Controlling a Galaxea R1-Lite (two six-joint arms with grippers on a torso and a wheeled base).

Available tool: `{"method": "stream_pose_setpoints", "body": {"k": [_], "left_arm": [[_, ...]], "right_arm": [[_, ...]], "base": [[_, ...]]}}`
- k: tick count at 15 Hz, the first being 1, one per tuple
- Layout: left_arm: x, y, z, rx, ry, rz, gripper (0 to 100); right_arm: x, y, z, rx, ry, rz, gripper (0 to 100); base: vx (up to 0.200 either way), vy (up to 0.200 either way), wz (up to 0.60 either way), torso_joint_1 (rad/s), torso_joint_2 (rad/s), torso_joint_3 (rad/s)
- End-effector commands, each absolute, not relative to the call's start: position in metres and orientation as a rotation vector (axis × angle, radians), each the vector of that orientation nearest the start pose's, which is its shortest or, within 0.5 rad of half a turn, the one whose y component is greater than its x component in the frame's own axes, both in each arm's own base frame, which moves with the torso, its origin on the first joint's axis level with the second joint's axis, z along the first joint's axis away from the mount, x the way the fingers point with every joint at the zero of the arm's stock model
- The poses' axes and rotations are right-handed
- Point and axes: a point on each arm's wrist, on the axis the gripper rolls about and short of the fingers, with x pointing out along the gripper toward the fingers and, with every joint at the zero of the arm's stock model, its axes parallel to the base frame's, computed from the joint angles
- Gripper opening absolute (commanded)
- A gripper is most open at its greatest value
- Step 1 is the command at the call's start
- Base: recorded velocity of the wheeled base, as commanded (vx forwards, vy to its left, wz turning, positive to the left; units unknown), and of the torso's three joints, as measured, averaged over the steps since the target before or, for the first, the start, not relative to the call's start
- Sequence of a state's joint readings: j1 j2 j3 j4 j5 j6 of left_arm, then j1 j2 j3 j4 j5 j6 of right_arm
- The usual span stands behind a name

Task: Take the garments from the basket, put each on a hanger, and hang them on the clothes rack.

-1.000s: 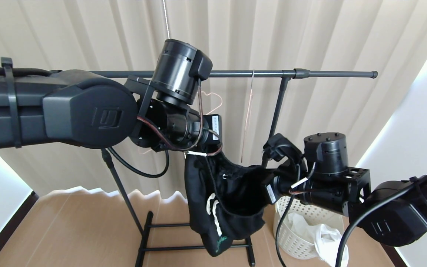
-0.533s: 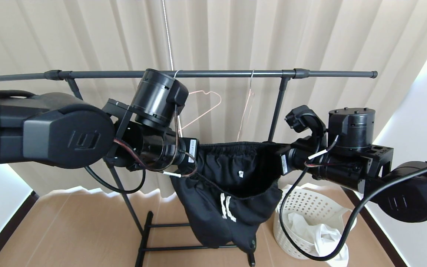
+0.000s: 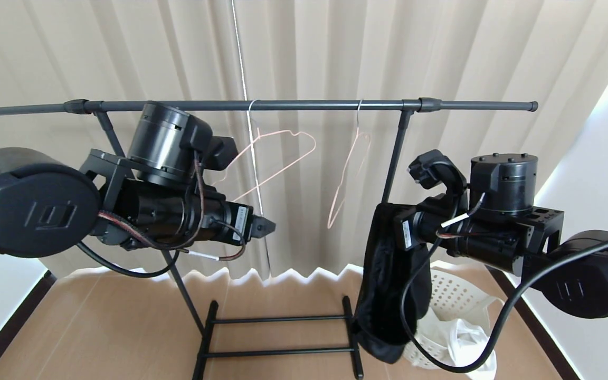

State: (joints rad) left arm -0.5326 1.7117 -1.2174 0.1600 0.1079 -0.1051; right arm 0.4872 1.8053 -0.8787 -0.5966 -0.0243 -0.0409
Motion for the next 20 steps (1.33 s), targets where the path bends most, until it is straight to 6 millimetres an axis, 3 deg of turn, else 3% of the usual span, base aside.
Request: {"method": "stream_pose_setpoints", "body": {"k": [1,7,12,15,18,20], "left_arm": [[0.288,-0.128,0.224,0.102,0.581,-0.299,100],[0.349,-0.084,0.203,0.25,0.432,-0.297,100],[0.396,-0.094,0.174,0.276,0.372,-0.35,100],[0.424,-0.098,0.168,0.27,0.332,-0.34,100],[0.443,-0.101,0.156,0.265,0.33,-0.334,100],[0.443,-0.104,0.155,0.263,0.331,-0.34,100]], "right_arm": [[0.277,0.146,0.171,-0.167,0.293,0.482,0],[0.272,0.144,0.168,-0.221,0.286,0.489,0],[0.274,0.144,0.164,-0.224,0.298,0.487,0],[0.275,0.145,0.163,-0.225,0.299,0.487,0],[0.277,0.146,0.16,-0.227,0.31,0.486,0],[0.278,0.145,0.159,-0.227,0.312,0.484,0]], "base": [[0.0,0.0,0.0,0.0,0.0,0.0],[0.0,0.0,0.0,0.0,0.0,0.0],[0.0,0.0,0.0,0.0,0.0,0.0],[0.0,0.0,0.0,0.0,0.0,0.0],[0.0,0.0,0.0,0.0,0.0,0.0],[0.0,0.0,0.0,0.0,0.0,0.0]]}}
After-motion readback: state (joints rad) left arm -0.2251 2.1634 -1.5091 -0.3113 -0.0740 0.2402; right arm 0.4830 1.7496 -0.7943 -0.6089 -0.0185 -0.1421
